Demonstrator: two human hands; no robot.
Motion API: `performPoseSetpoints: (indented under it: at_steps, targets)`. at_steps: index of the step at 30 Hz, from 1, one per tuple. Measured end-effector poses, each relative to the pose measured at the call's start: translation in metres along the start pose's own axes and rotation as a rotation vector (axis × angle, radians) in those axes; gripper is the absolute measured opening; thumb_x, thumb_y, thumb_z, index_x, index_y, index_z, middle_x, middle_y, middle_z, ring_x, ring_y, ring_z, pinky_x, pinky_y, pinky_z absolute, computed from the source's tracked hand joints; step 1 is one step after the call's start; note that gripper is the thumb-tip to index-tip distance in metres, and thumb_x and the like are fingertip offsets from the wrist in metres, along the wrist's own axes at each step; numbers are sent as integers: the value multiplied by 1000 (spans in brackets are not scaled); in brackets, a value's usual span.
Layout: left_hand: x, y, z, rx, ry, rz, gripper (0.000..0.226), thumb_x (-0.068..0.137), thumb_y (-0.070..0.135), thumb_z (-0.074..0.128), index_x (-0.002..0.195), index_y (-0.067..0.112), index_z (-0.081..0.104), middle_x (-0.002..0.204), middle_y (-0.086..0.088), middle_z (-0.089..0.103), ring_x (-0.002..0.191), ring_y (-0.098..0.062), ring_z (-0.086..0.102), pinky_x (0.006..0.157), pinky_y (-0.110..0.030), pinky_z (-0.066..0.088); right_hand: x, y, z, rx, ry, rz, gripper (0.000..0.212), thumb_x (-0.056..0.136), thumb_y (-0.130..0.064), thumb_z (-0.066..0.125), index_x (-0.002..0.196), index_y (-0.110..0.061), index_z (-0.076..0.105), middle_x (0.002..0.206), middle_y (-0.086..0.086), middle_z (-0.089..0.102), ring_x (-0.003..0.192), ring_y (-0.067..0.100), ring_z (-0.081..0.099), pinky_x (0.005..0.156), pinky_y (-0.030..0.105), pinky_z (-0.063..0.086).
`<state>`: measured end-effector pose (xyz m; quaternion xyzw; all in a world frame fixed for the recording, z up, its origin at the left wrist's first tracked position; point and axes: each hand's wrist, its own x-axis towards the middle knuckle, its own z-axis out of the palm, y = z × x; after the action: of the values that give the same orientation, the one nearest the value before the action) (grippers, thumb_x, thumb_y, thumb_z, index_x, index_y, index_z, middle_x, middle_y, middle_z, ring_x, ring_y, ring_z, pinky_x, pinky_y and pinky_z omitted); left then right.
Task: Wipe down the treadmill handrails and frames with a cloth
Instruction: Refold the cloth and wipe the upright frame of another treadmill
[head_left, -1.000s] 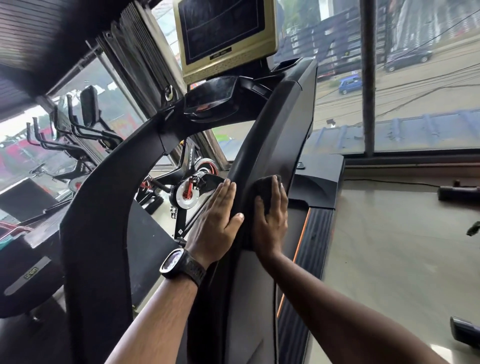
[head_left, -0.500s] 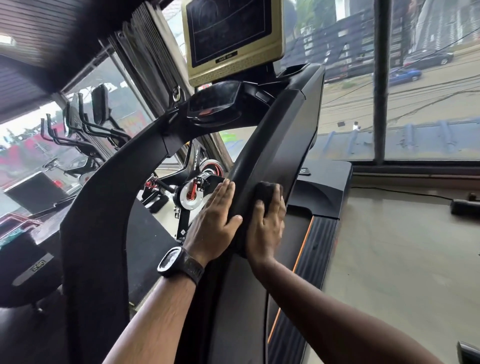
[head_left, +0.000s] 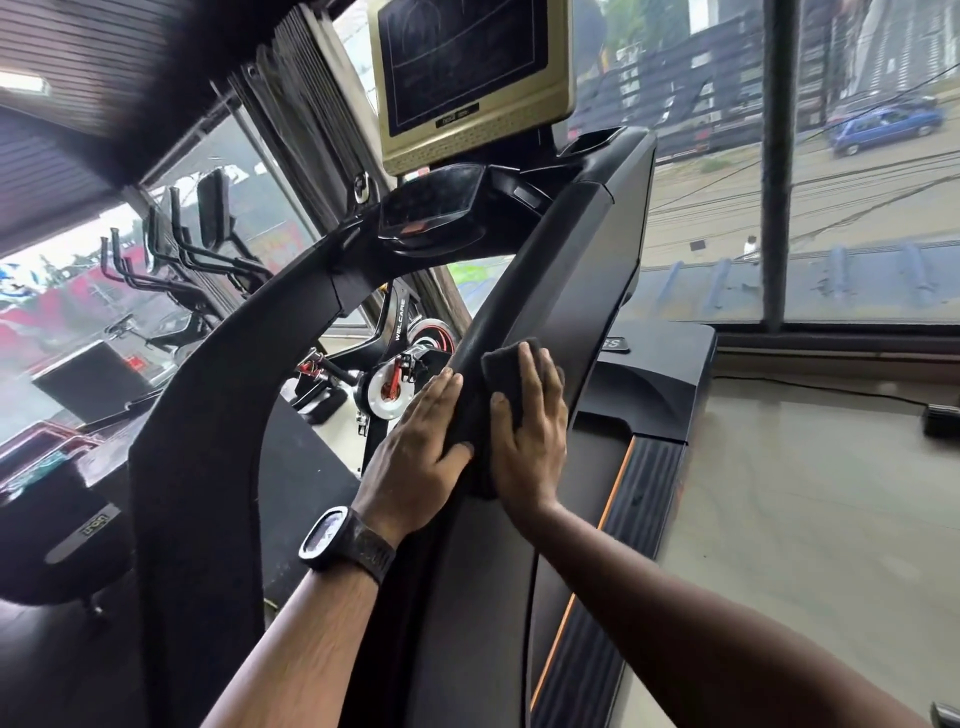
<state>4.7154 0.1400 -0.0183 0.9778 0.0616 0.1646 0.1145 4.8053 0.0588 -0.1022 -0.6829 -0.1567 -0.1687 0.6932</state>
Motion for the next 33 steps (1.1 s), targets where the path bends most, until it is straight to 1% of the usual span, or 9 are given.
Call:
performPoseSetpoints:
  at_steps: [4,10,12,15,19,21,27,31,33]
  targets:
    - [12,3,2,54,-6,-2,79,85,37,46,158,21,20,165,8,13,148,4,6,121,-23,13,14,2,0,122,51,490,59,102,-43,41,157,-45,21,166,-7,24,144,30,37,113,43,31]
    - [23,4,3,60,-33,-8,83,84,40,49,158,23,16,165,11,10,149,3,4,123,-25,12,11,11,-1,38,27,85,62,96,-50,40,156,-42,28,165,-13,25,151,14,25,116,37,28]
    - [28,6,4,62,-31,-10,83,84,41,49,158,22,16,165,10,9,149,3,4,123,-25,11,28,27,0,32,40,182,60,98,-46,41,157,-42,26,166,-9,26,150,19,29,119,42,30]
    - [34,7,7,73,-23,-13,85,83,41,50,158,20,16,165,7,10,150,1,4,123,-25,10,29,23,-1,94,38,573,59,103,-41,42,158,-45,20,167,-3,22,143,35,37,115,46,28]
    - [44,6,7,57,-44,-21,87,80,44,47,158,21,16,165,8,10,149,3,4,123,-27,12,11,0,-2,73,27,96,59,98,-47,41,156,-45,27,165,-12,25,151,18,25,116,36,24]
    - [48,8,8,39,-50,-26,87,80,43,47,158,20,17,165,8,10,149,4,4,123,-24,10,29,7,0,35,22,12,57,99,-48,40,154,-45,28,164,-14,28,152,15,24,115,35,25]
    - [50,9,10,56,-19,-25,83,84,39,49,158,21,18,165,9,12,148,5,5,121,-20,10,57,30,-2,105,37,645,57,104,-44,39,157,-47,19,167,-4,22,141,36,39,113,46,31]
    - [50,10,9,65,-11,-21,80,85,39,50,158,22,20,164,9,15,148,4,8,119,-20,13,41,14,-2,90,33,142,60,98,-48,42,155,-48,23,165,-12,25,149,19,28,114,40,28]
    - [50,11,9,87,-5,-17,80,85,39,49,158,23,19,164,11,14,148,4,8,119,-20,14,52,21,0,50,44,115,59,98,-47,40,155,-45,25,164,-11,27,149,18,30,113,39,29]
